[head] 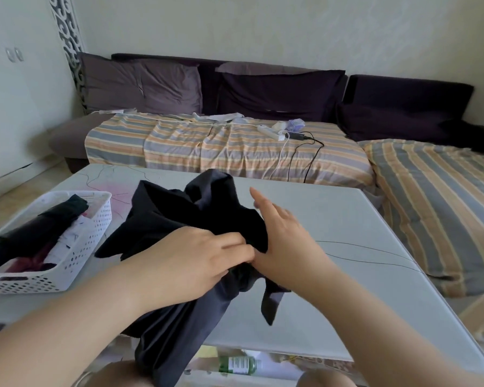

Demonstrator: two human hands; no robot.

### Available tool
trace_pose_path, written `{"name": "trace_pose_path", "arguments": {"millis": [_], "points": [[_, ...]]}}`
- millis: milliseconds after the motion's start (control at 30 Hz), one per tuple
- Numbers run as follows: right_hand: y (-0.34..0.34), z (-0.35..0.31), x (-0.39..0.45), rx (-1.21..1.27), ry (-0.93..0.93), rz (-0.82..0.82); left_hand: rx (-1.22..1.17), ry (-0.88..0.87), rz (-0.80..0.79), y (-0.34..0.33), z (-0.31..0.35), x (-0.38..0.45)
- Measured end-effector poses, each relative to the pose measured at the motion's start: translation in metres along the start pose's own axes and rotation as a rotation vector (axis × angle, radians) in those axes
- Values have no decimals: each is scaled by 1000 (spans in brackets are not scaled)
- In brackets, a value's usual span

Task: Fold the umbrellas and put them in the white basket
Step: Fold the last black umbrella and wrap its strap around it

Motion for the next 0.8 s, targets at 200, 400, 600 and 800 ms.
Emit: {"name": "trace_pose_path", "arguments": {"millis": [200, 400, 600, 800], "points": [[-4, -6, 2, 120, 13, -9, -229, 328, 170, -5, -6, -13], [-7, -7, -2, 175, 77, -1, -439, 396, 197, -12, -13, -16], [-8, -2, -6, 224, 134, -59, -402, 206, 95, -9, -10, -14], [-8, 3, -9, 217, 85, -69, -369, 170, 96, -8, -10, -12]]}}
Point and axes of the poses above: each hand's wrist, its own x-axis towards the middle knuckle, its own y-axis out of the back of the hand, z = x × y, the point moved 1 cm from there along x, towards the middle knuckle, and after that the axes turned 12 degrees about -z, right-handed, at the moved point
